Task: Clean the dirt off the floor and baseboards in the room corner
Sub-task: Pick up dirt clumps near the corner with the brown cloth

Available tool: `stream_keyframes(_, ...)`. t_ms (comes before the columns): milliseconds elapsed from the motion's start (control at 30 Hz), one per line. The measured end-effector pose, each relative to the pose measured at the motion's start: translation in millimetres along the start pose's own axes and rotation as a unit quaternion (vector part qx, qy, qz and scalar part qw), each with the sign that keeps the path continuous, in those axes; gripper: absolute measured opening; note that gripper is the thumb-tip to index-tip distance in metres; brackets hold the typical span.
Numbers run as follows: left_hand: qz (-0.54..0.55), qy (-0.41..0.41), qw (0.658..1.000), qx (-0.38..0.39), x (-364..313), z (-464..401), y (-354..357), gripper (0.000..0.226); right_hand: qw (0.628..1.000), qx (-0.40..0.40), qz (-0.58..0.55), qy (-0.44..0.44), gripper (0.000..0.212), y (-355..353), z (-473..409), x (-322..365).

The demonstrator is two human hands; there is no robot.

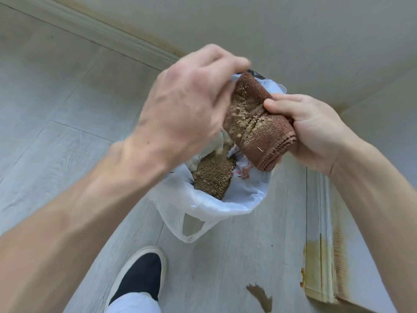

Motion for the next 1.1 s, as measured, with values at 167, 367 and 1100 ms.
stream_keyframes(167,0.001,0.038,0.971,0.234,-49.5,55.2,50.7,0.069,0.999,-0.038,0.025,-0.028,0.016,7.0,3.2,4.9)
stream_keyframes(367,-0.007,-0.052,0.990,0.133,-32.6,50.3,13.8,0.055,0.995,-0.081,0.047,-0.038,0.023,9.3,5.0,6.9)
stream_keyframes(1100,-0.130,-0.057,0.933,0.332,-26.0,52.7,67.9,0.051,0.977,-0.114,0.165,-0.070,0.026,7.0,15.8,13.4)
Point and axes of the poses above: each hand's wrist, its own z-axis away from the middle knuckle, its own y-axis out of the palm, x = y × z, the point moved 9 cm from there along -z, towards the middle knuckle, and after that the axes turned 10 degrees about -z, right-handed, at the moved point
